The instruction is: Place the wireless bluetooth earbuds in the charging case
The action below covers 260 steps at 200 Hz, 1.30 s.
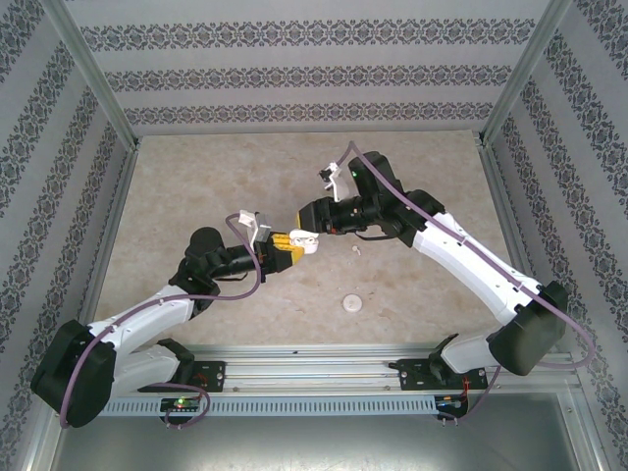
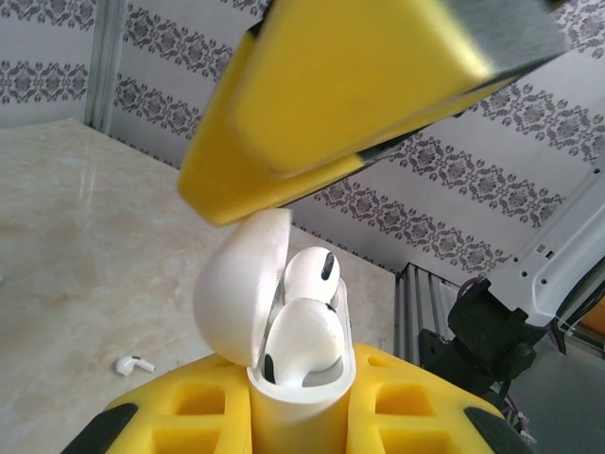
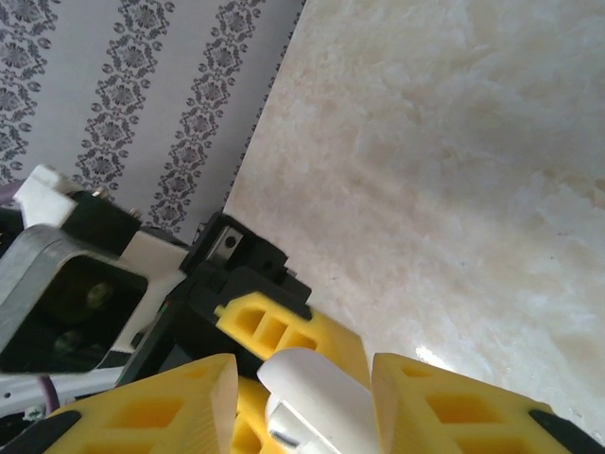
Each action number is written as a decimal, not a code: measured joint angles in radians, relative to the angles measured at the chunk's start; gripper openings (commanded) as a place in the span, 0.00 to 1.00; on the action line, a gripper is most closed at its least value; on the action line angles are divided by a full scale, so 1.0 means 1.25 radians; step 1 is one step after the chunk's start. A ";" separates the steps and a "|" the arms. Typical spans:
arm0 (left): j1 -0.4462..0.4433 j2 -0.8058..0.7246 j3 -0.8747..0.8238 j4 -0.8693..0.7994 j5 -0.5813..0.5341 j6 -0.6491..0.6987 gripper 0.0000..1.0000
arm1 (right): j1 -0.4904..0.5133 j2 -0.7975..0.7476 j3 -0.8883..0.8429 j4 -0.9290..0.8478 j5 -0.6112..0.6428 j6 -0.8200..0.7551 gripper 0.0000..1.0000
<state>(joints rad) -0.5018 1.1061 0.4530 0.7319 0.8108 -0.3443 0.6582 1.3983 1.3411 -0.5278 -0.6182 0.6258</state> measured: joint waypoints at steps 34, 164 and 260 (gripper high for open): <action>0.001 0.012 -0.016 0.009 -0.032 -0.019 0.00 | 0.027 -0.049 -0.025 -0.034 -0.002 -0.001 0.41; 0.070 0.041 -0.013 -0.135 -0.157 -0.117 0.00 | -0.027 -0.177 -0.161 -0.107 0.186 0.010 0.44; 0.238 0.480 0.300 -0.367 -0.083 -0.169 0.01 | -0.031 -0.091 -0.280 -0.166 0.256 0.017 0.47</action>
<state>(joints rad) -0.2043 1.7058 0.8276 0.2737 0.7074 -0.5560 0.6197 1.2846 0.9913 -0.7353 -0.2985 0.6472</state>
